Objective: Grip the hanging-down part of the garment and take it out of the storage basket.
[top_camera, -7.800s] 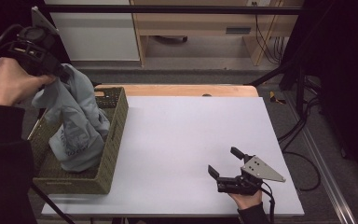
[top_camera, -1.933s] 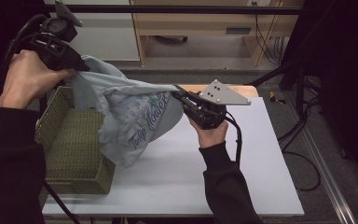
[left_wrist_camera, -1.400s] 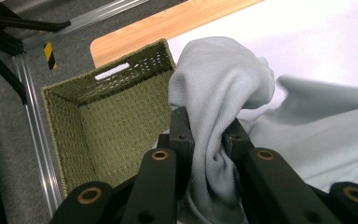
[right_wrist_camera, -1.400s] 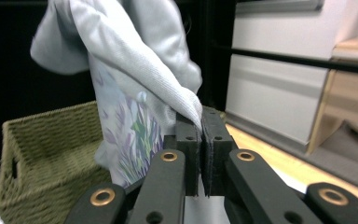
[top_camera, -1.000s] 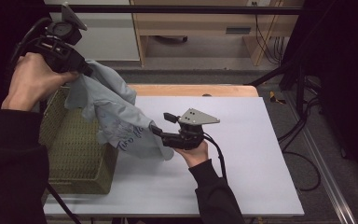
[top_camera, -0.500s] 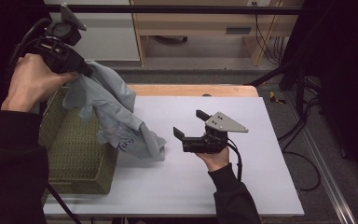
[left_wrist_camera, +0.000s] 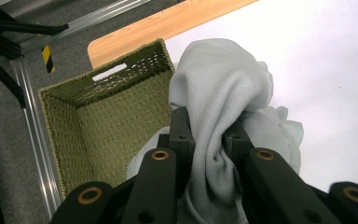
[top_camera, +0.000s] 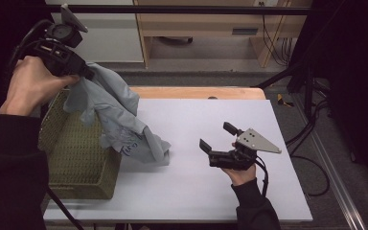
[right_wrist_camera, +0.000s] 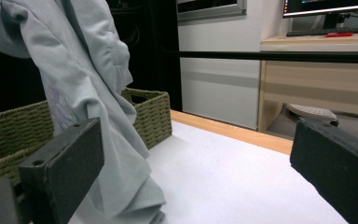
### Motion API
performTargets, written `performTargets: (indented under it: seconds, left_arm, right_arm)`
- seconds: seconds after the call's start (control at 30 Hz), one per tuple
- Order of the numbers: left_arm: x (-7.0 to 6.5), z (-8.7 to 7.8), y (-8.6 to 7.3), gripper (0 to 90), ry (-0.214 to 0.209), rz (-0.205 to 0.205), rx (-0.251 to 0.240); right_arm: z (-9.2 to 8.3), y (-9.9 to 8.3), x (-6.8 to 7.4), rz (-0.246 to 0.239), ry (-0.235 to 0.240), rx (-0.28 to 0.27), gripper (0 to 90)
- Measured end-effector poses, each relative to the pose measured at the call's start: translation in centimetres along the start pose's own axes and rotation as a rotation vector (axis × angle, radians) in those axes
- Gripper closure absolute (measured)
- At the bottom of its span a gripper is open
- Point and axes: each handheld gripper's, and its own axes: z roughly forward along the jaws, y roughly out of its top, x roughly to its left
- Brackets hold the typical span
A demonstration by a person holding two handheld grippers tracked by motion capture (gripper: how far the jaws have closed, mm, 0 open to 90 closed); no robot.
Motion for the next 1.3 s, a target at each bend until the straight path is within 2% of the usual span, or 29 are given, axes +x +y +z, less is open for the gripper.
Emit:
performTargets:
  seconds: [0.13, 0.23, 0.27, 0.43, 0.5, 0.57, 0.6, 0.63, 0.7, 0.83, 0.97, 1.23, 1.3]
  left_arm:
    - [-0.1, 0.0, 0.1, 78.1, 0.001, 0.001, 0.003]
    - [-0.2, 0.0, 0.0, 78.1, 0.003, 0.002, -0.003]
    - [-0.1, 0.0, 0.0, 78.1, 0.000, 0.003, -0.002]
    - [0.0, 0.0, 0.0, 78.1, -0.001, 0.000, 0.000]
    - [0.1, 0.1, -0.1, 78.1, -0.001, -0.003, -0.004]
    - [0.2, 0.0, -0.1, 78.1, -0.004, -0.006, -0.002]
    - [0.3, 0.0, -0.2, 78.1, -0.005, -0.008, -0.003]
    - [0.3, 0.0, -0.2, 78.1, -0.006, -0.009, -0.002]
    - [0.4, 0.1, -0.2, 78.1, -0.006, -0.010, 0.000]
    - [0.4, 0.2, -0.1, 78.1, -0.012, -0.007, -0.001]
    - [0.4, 0.3, 0.0, 78.1, -0.011, -0.006, 0.000]
    - [0.4, 0.3, -0.2, 78.1, -0.014, -0.009, -0.004]
    - [0.5, 0.3, -0.2, 78.1, -0.013, -0.008, -0.003]
  right_arm:
    - [-1.0, -0.8, -0.5, -0.004, -0.026, -0.013, 2.5]
    - [-1.9, -1.4, -0.8, 0.016, -0.041, -0.005, 2.5]
    - [-2.2, -1.6, -0.9, 0.004, -0.045, -0.002, 2.5]
    - [-3.5, -2.5, -1.2, 0.023, -0.064, 0.011, 2.4]
    - [-4.0, -2.8, -1.4, 0.005, -0.074, 0.008, 2.2]
    - [-4.6, -3.1, -1.4, 0.018, -0.081, 0.016, 2.2]
    - [-4.8, -3.3, -1.5, 0.000, -0.080, 0.009, 2.1]
    - [-5.1, -3.4, -1.5, 0.016, -0.088, 0.020, 2.0]
    - [-5.5, -3.9, -1.6, 0.017, -0.097, 0.027, 1.9]
    - [-6.0, -4.5, -1.7, 0.035, -0.111, 0.036, 1.9]
    - [-6.4, -5.0, -1.6, 0.029, -0.127, 0.035, 1.8]
    - [-6.7, -5.9, -1.4, 0.018, -0.123, 0.045, 1.6]
    - [-6.8, -6.0, -1.3, 0.011, -0.132, 0.034, 1.4]
